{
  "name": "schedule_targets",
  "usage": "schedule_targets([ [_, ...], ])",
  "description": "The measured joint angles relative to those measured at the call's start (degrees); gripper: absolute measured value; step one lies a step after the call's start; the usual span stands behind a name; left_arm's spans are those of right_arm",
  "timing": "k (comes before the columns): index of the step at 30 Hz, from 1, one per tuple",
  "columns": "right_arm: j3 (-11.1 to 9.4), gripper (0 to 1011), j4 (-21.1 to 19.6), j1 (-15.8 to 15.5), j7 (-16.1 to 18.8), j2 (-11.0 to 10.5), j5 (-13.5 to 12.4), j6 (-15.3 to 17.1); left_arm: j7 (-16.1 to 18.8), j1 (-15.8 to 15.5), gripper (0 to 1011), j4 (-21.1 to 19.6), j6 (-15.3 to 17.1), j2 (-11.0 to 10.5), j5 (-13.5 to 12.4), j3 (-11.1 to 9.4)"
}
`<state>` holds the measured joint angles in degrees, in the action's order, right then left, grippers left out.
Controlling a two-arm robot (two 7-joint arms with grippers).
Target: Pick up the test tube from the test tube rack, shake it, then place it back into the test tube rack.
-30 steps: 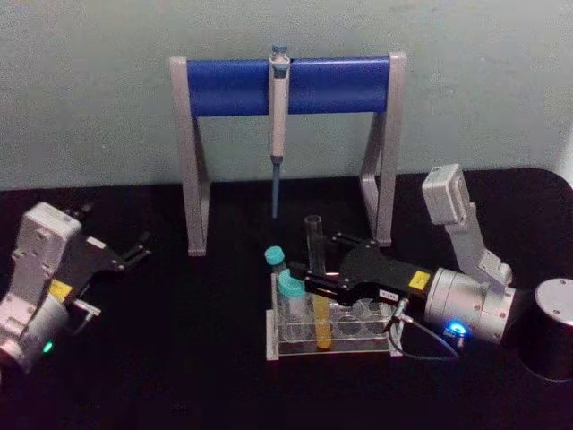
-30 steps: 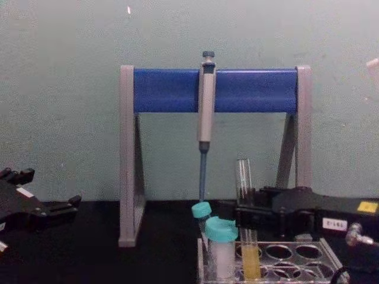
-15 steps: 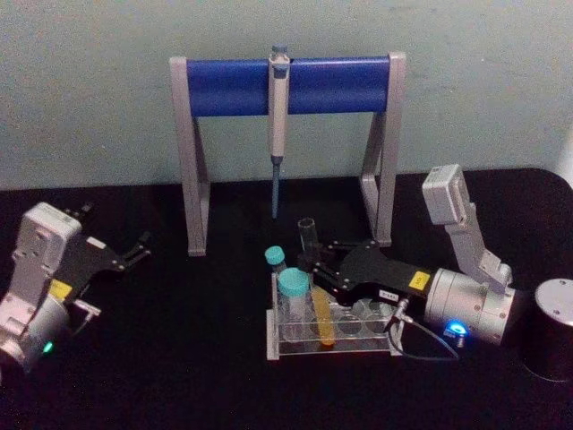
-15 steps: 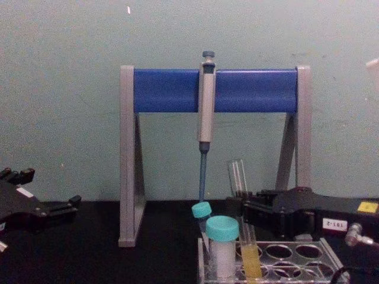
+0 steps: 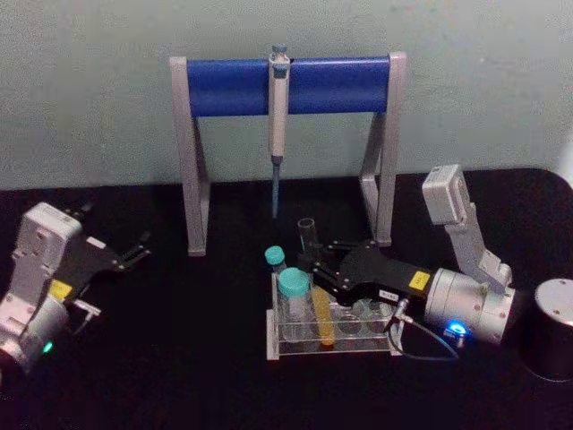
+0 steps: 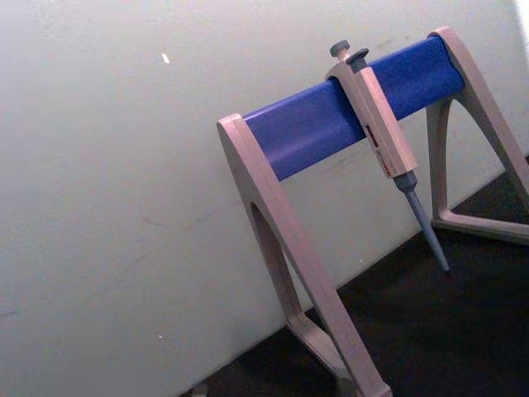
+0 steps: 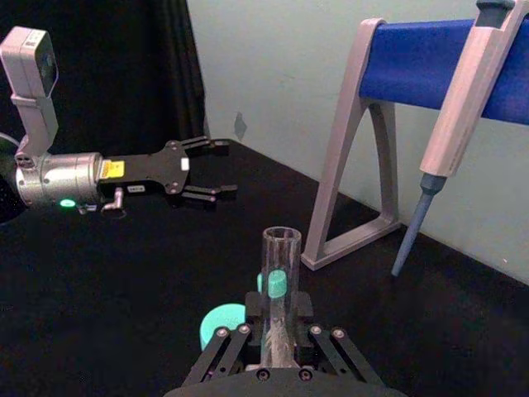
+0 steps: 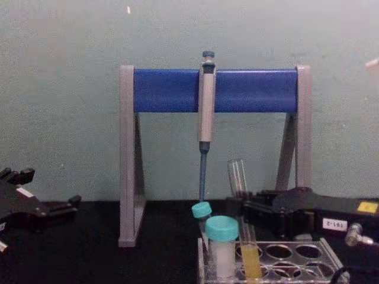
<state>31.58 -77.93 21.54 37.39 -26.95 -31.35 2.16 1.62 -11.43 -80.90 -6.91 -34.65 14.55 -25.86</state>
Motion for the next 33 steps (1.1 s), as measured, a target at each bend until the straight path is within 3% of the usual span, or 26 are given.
schedule_targets([
  [4,-0.1,229,0.0,-0.2,0.1,0.0,0.0,-0.7,0.0,0.0,1001,0.0,0.0,0.0,0.0,0.0],
  [13,-1.5,229,-0.3,-2.1,1.6,-0.2,-1.1,-6.3,0.0,0.0,1001,0.0,0.0,0.0,0.0,0.0],
  [33,-4.2,229,-3.2,-5.4,2.5,-0.6,-3.0,-10.9,0.0,0.0,1001,0.0,0.0,0.0,0.0,0.0],
])
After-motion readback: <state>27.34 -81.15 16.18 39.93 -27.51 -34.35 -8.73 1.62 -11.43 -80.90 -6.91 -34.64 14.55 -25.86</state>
